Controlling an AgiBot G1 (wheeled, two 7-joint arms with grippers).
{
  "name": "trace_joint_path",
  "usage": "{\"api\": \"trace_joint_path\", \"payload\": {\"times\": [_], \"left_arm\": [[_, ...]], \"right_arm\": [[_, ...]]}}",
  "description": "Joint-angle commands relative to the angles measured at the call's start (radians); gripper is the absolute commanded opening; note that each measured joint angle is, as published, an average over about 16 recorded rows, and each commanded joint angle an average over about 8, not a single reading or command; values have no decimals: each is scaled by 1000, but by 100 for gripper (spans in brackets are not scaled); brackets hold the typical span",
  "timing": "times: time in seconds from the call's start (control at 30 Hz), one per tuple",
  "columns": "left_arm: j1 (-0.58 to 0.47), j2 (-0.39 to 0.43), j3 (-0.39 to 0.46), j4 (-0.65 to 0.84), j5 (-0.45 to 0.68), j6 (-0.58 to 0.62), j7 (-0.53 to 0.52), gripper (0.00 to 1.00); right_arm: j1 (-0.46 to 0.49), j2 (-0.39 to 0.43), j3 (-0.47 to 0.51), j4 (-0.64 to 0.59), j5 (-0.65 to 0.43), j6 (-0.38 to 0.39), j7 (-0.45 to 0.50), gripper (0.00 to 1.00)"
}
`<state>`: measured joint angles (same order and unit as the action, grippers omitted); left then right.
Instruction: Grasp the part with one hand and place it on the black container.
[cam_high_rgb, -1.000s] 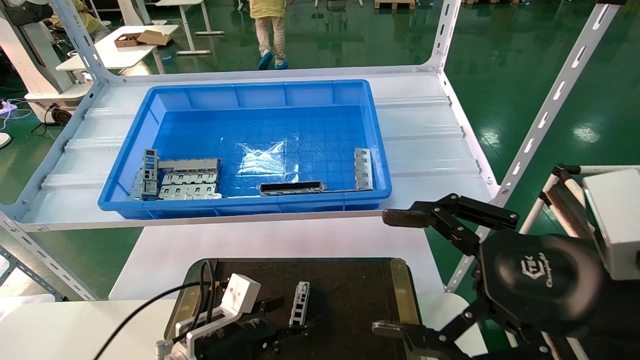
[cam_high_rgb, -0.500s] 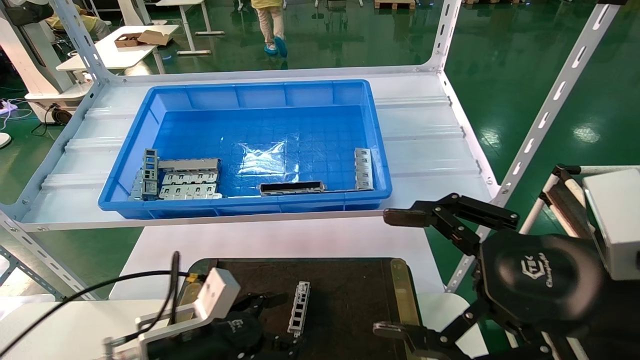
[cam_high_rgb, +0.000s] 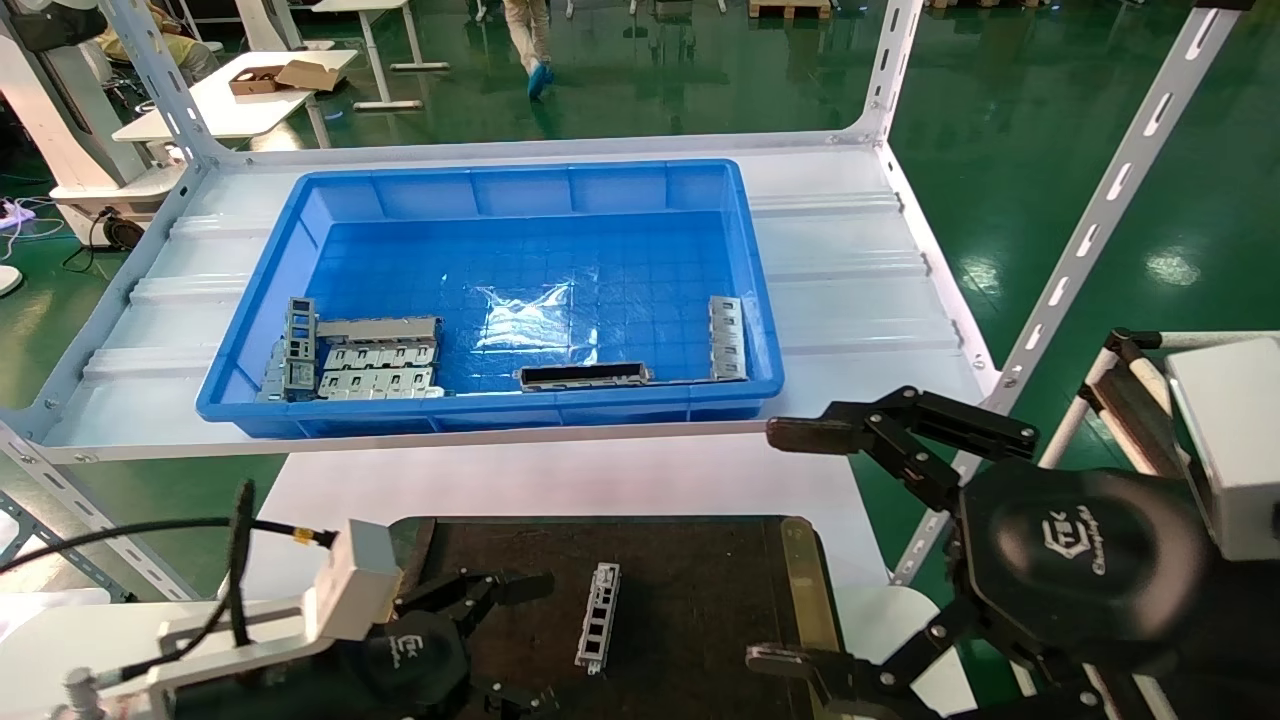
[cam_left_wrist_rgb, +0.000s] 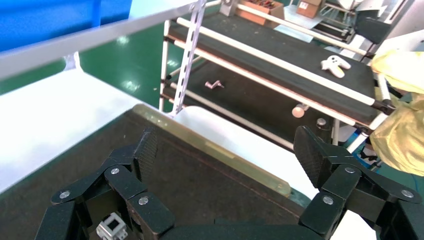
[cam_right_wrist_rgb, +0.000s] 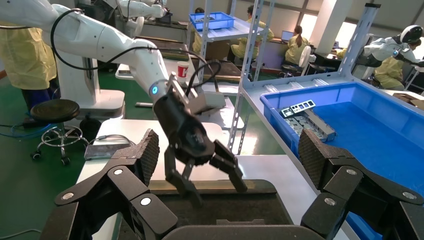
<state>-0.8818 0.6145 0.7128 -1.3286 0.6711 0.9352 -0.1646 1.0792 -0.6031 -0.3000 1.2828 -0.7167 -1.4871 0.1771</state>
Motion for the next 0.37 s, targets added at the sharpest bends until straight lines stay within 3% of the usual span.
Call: {"api": "trace_joint_path", "payload": {"times": [0.03,0.37], "left_arm": [[-8,-11,-8,2,-10,28,5,100],[-35,-41,-25,9,-29,75,2,100]], "right_arm": [[0,0,0,0,0,0,0,100],[0,0,-1,0,0,0,0,100]]}}
